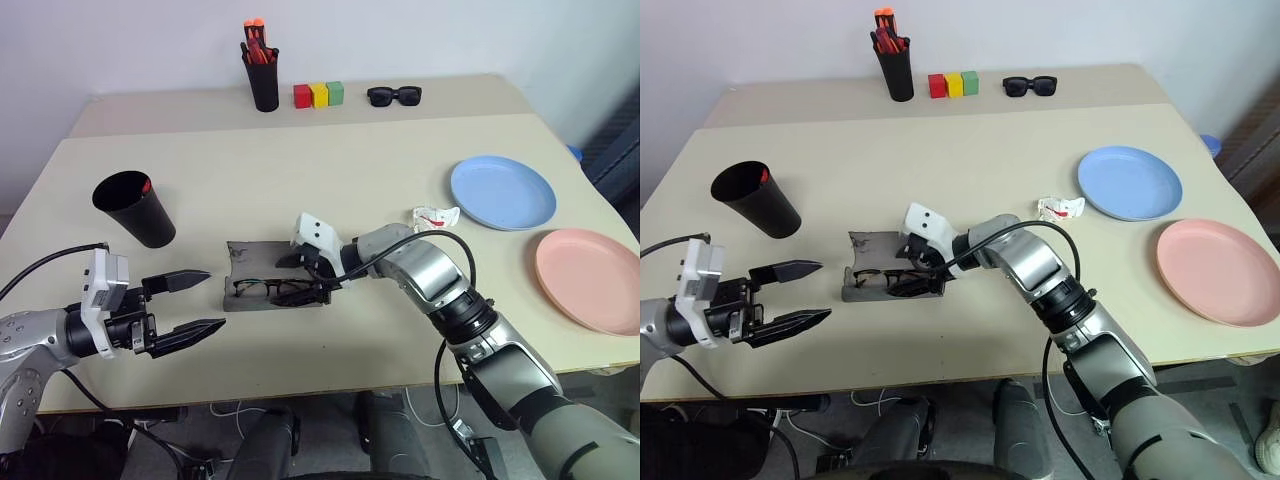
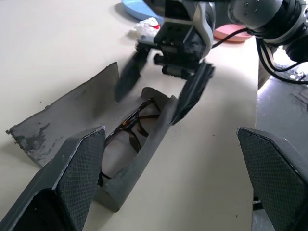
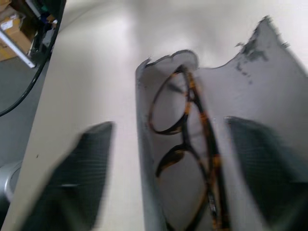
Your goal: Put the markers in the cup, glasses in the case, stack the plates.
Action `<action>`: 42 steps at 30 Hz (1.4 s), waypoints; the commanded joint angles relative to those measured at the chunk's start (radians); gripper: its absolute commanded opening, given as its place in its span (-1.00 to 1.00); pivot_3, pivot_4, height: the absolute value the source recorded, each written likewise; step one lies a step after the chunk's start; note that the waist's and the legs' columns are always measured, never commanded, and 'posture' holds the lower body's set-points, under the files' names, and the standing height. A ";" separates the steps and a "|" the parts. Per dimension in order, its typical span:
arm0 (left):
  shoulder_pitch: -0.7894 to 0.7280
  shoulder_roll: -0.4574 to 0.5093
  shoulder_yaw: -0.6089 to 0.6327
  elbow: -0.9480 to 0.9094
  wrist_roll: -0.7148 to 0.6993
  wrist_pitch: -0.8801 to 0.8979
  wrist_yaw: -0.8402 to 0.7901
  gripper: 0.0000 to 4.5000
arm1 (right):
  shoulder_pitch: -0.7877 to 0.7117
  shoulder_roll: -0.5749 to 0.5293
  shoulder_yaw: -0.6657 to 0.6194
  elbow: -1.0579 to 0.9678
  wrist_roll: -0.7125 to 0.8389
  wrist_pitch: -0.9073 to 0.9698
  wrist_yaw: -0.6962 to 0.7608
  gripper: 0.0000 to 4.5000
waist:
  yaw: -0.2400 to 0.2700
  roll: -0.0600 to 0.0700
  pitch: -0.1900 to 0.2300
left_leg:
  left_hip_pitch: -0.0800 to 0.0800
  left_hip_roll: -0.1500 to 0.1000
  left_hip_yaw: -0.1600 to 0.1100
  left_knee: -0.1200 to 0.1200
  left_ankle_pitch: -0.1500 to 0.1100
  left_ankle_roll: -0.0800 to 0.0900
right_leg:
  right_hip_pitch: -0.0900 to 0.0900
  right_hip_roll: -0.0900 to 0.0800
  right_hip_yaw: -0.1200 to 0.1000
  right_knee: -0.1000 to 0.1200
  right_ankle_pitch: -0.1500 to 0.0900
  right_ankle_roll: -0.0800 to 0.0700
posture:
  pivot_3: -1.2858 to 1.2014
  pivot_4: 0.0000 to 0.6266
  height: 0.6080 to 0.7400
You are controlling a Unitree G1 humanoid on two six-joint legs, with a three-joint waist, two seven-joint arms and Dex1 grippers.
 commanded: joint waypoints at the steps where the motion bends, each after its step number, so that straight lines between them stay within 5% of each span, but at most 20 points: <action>1: -0.043 -0.015 0.003 0.009 0.008 -0.031 0.028 1.00 | -0.043 0.006 -0.092 -0.029 0.034 -0.011 -0.013 1.00 | 0.001 0.000 0.000 | 0.000 0.000 0.000 0.000 0.000 0.000 | 0.000 0.000 0.000 0.000 0.000 0.000 | 0.03 -0.52 1.00; 9: -0.225 -0.093 -0.044 0.060 0.062 -0.058 0.182 1.00 | 0.041 -0.015 -0.412 -0.161 0.297 0.090 -0.032 1.00 | 0.010 0.000 0.000 | 0.000 0.000 -0.001 0.000 0.000 0.000 | 0.000 0.000 0.000 0.000 0.001 -0.001 | 0.03 -0.52 1.00; 12: -0.319 -0.118 -0.107 0.118 0.148 -0.079 0.253 0.59 | 0.112 -0.077 -0.464 -0.219 0.322 0.096 -0.046 1.00 | 0.010 0.000 0.000 | 0.000 0.000 -0.001 0.000 0.000 0.000 | 0.001 0.000 0.000 -0.001 0.001 -0.001 | 0.03 -0.52 1.00; 19: -0.626 -0.190 -0.256 0.387 0.367 -0.108 0.436 -0.99 | 0.259 -0.176 -0.555 -0.340 0.389 0.133 -0.109 1.00 | 0.004 -0.001 0.000 | 0.000 0.000 0.000 0.001 0.000 -0.001 | 0.001 0.001 0.000 0.000 0.001 -0.001 | 0.03 -0.52 1.00; 24: -0.759 -0.205 -0.362 0.616 0.469 -0.115 0.405 -0.99 | 0.285 -0.172 -0.559 -0.355 0.392 0.129 -0.183 1.00 | 0.003 0.000 0.000 | 0.001 0.000 0.001 0.001 0.000 -0.001 | 0.001 0.002 0.001 0.000 0.001 -0.001 | 0.03 -0.52 1.00; 31: -0.862 -0.183 -0.506 0.725 0.475 0.134 0.203 -0.99 | 0.291 -0.152 -0.535 -0.370 0.393 0.099 -0.234 1.00 | 0.005 -0.001 0.000 | -0.001 0.000 0.001 0.002 0.000 0.000 | 0.001 0.002 0.001 -0.002 0.003 0.001 | 0.03 -0.52 1.00; 42: -0.793 -0.034 -0.608 0.523 0.443 0.271 -0.115 -0.99 | 0.300 -0.162 -0.519 -0.370 0.377 0.071 -0.260 1.00 | 0.000 -0.001 0.000 | 0.000 0.001 0.001 0.001 0.000 0.000 | 0.000 0.002 0.002 -0.001 0.003 0.001 | 0.03 -0.52 1.00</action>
